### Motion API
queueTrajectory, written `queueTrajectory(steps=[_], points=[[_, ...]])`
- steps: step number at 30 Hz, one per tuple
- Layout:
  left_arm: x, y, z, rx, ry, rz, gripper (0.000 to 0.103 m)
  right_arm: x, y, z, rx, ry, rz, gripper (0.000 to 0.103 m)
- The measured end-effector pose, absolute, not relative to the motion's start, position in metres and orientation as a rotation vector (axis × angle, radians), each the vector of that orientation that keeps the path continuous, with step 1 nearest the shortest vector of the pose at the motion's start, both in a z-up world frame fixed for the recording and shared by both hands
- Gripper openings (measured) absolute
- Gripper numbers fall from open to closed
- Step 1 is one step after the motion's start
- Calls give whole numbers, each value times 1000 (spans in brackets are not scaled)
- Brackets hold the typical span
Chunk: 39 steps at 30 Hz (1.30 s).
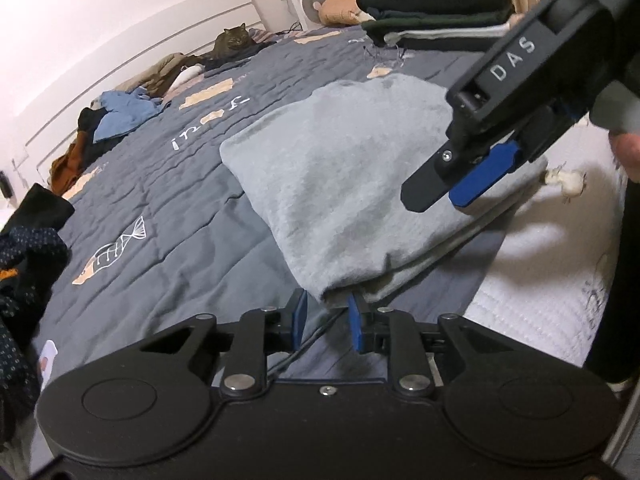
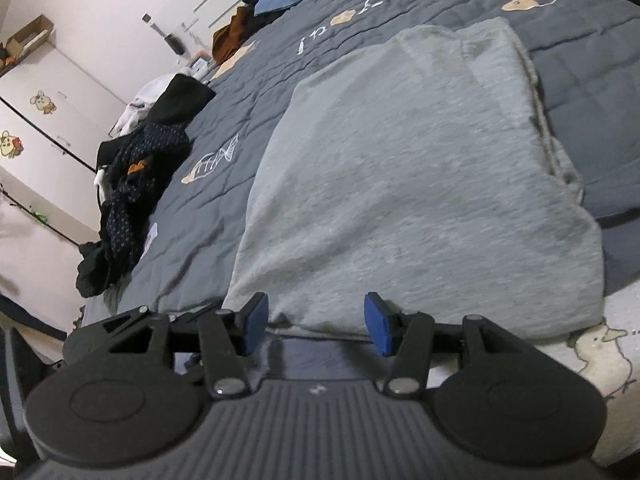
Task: Fold clothes
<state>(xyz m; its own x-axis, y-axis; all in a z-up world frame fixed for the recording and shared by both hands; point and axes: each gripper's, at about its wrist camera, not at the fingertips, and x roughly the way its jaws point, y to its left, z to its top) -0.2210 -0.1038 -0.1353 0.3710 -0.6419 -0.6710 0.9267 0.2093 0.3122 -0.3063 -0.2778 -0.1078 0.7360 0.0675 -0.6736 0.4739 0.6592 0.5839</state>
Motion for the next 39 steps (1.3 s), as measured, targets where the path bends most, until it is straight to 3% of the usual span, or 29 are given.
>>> queueTrajectory(steps=[4, 9, 39], points=[[-219, -106, -136, 754, 435, -1127, 22, -302, -274, -112, 810, 757, -244, 52], [-208, -104, -132, 721, 469, -1109, 11, -300, -274, -122, 787, 823, -280, 52], [-187, -92, -115, 594, 585, -1113, 12, -298, -266, -121, 725, 849, -280, 52]])
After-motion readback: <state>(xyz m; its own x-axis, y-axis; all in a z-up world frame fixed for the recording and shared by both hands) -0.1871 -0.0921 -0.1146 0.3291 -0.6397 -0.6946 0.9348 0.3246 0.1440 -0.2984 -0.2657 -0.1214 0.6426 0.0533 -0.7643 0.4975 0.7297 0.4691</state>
